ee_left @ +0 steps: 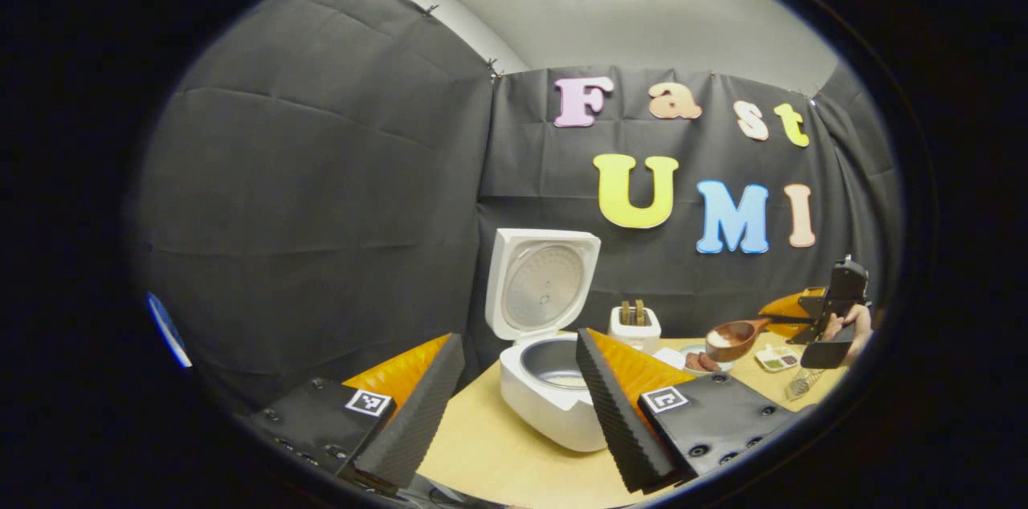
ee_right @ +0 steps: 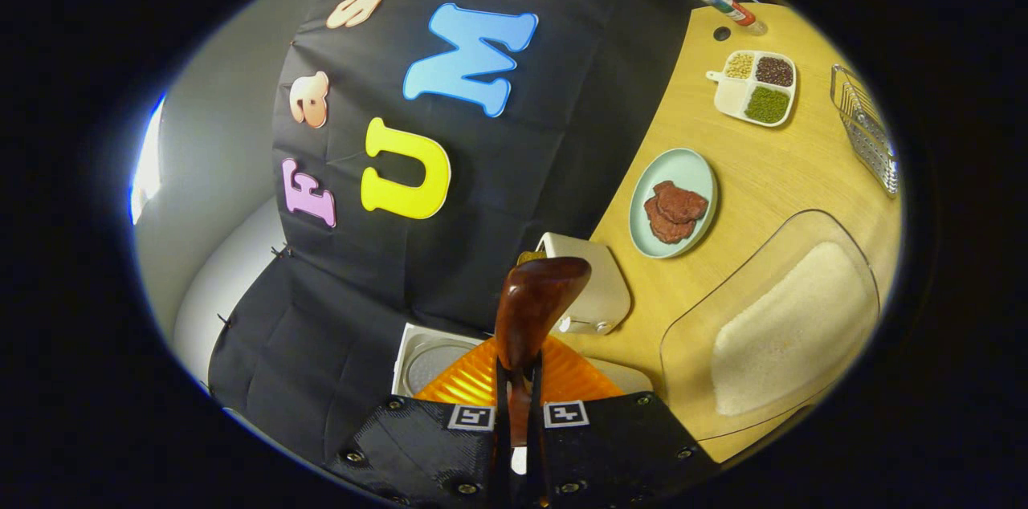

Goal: Close the left gripper, press the button to open the rice cooker; take a wooden spoon from the chopstick holder with the right hand, scoop a spoonful of rice and pour it into the rice cooker, then put the wooden spoon back into the chopstick holder.

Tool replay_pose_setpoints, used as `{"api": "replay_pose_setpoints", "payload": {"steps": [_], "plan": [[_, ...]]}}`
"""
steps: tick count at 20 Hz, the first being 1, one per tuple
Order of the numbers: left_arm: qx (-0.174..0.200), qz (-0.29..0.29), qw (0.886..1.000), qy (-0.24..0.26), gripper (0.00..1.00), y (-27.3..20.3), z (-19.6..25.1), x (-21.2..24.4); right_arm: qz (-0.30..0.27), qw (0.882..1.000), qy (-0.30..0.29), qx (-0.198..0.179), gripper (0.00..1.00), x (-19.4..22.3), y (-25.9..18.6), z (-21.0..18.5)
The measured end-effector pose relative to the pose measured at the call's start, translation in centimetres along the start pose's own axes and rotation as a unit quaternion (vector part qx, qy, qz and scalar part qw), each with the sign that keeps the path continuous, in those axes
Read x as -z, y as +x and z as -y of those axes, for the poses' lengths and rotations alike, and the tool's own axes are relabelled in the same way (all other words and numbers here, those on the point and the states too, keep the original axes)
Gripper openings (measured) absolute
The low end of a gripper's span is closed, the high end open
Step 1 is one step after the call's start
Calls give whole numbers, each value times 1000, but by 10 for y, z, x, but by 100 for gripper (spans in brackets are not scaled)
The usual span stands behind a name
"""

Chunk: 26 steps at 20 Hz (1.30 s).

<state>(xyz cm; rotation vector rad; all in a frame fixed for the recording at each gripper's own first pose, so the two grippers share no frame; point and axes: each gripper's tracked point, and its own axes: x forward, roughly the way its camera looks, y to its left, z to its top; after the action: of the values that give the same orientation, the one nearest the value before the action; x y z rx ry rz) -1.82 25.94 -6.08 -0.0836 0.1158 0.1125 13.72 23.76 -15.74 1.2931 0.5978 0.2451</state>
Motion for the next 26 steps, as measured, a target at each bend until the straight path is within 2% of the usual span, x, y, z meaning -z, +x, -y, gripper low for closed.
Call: {"api": "replay_pose_setpoints", "payload": {"steps": [9, 18, 22, 26], "plan": [[-50, -10, 999, -8, 97, -21, -53, 10, -36, 998, -52, -20, 8, 46, 59, -48], [-99, -22, 995, -16, 97, -40, -98, 21, -68, 989, -127, -14, 8, 101, 129, -67], [-121, -29, 992, -19, 97, -47, -114, 28, -80, 982, -171, -1, 7, 123, 163, -64], [-140, -36, 989, -23, 97, -55, -124, 33, -96, 965, -244, 26, 7, 144, 192, -49]]}}
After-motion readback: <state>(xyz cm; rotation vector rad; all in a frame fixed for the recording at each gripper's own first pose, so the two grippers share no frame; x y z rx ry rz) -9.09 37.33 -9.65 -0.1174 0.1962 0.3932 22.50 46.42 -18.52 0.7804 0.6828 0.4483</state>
